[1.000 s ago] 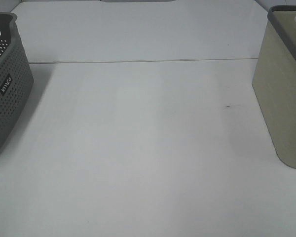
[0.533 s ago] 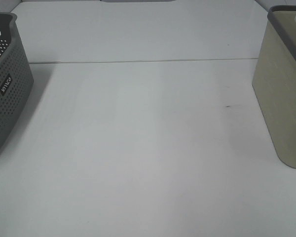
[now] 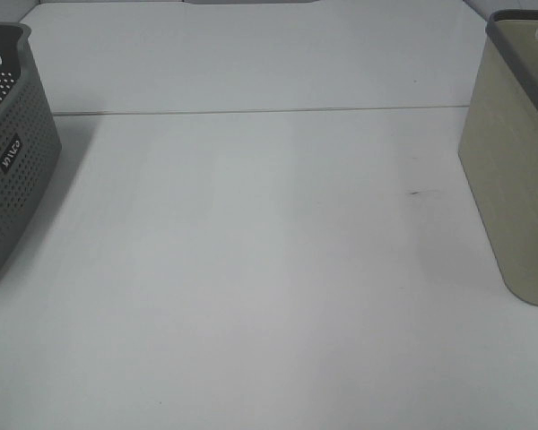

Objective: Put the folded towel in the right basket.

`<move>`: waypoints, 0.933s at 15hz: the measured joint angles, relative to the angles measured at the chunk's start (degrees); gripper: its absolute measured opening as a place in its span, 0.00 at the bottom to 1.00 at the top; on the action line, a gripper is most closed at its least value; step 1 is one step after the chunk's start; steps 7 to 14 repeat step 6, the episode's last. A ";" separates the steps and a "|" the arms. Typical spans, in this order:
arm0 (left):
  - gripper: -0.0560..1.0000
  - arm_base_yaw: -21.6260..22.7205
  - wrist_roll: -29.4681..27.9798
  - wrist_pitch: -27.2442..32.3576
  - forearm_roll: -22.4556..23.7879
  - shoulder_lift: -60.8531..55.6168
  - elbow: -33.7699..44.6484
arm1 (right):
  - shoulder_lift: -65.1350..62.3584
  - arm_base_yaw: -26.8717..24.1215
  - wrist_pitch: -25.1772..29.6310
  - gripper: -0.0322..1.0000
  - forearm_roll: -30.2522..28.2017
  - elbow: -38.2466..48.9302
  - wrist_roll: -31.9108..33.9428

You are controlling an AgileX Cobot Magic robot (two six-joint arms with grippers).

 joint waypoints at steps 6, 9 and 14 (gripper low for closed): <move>0.97 0.00 0.00 0.00 0.00 0.00 0.00 | 0.00 0.00 0.00 0.97 0.00 0.00 0.00; 0.97 0.00 0.00 0.00 0.00 0.00 0.00 | 0.00 0.00 0.00 0.97 0.00 0.00 0.00; 0.97 0.00 0.00 0.00 0.00 0.00 0.00 | 0.00 0.00 0.00 0.97 0.00 0.00 0.00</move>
